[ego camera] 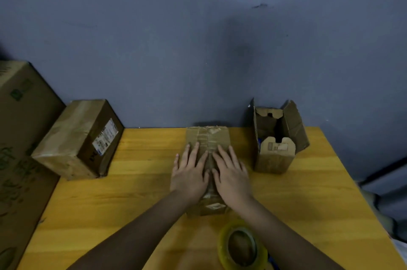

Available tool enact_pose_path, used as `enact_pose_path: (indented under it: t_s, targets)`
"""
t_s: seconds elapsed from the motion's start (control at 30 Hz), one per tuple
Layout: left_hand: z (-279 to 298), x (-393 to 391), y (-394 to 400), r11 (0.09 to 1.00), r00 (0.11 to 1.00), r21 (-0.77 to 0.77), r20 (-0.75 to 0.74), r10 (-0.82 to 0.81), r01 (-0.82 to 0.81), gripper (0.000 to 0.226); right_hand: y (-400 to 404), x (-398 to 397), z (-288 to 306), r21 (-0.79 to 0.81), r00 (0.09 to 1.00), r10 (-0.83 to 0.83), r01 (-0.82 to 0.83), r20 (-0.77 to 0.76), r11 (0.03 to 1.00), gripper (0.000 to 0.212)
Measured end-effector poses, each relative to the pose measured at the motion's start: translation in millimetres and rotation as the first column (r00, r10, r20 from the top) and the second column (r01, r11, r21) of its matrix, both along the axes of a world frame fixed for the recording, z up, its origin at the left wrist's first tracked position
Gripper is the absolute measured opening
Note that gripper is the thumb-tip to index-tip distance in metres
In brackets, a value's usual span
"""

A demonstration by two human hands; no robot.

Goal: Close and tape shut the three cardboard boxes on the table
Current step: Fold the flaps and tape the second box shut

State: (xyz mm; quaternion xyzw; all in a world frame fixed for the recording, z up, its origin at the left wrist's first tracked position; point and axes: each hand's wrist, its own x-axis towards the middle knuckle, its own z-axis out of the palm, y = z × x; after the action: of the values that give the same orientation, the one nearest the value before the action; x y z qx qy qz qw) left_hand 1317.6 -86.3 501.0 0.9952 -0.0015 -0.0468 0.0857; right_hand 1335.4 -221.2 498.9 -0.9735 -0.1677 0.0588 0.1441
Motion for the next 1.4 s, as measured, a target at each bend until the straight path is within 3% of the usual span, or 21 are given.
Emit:
enact_pose_path:
  t_s: [0.1,0.27,0.4,0.5,0.6,0.7,0.83,0.97,1.07,1.27,1.33,1.4]
  targets:
    - [-7,-12,-4,1.0,0.999,0.01,-0.037,0.026,-0.026,0.056,-2,-13,-4,-0.031,0.999,0.032,-0.032,-0.001,0.999,0.064]
    - [-11,-12,-9,0.998,0.996,0.025,-0.069,0.064,-0.063,0.058,3,-15,-5,-0.051,0.999,0.005,-0.007,-0.048,0.999,0.053]
    - [-6,-17,-8,0.998,0.999,-0.051,0.03,0.043,-0.042,0.055,1,-18,-6,0.076,1.0,-0.019,0.02,-0.011,0.997,0.049]
    - [-6,-33,2,0.984,0.987,-0.133,0.125,-0.102,0.118,0.058,-12,-29,-7,0.2,0.995,-0.041,0.021,0.096,0.98,0.045]
    - [-15,-46,21,0.946,0.941,-0.069,0.146,-0.304,0.316,0.072,-31,-39,-11,0.101,0.985,0.154,-0.16,0.072,0.982,0.065]
    - [-19,-46,32,0.934,0.929,0.034,0.102,-0.357,0.355,0.073,-39,-37,-15,0.007,0.969,0.242,-0.242,0.051,0.97,0.07]
    - [-18,-43,26,0.939,0.931,-0.006,0.133,-0.339,0.343,0.087,-38,-36,-17,-0.005,0.969,0.235,-0.235,0.077,0.972,0.066]
    - [-20,-45,24,0.944,0.933,-0.002,0.153,-0.326,0.33,0.101,-36,-41,-18,-0.004,0.975,0.212,-0.212,0.073,0.977,0.076]
    - [-20,-45,25,0.949,0.945,0.011,0.09,-0.315,0.315,0.109,-33,-43,-17,-0.052,0.977,0.207,-0.204,0.047,0.977,0.079]
    - [-16,-54,12,0.977,0.972,0.015,0.091,-0.215,0.214,0.089,-35,-40,-11,-0.126,0.966,0.239,-0.227,0.098,0.966,0.08]
    - [-14,-61,2,0.995,0.99,-0.002,0.094,-0.103,0.104,0.081,-37,-40,-9,-0.046,0.98,0.166,-0.162,0.109,0.986,0.078]
    - [-10,-67,-10,1.0,0.999,-0.018,0.053,0.009,-0.008,0.078,-37,-42,-6,0.175,0.994,-0.043,0.024,0.103,0.984,0.069]
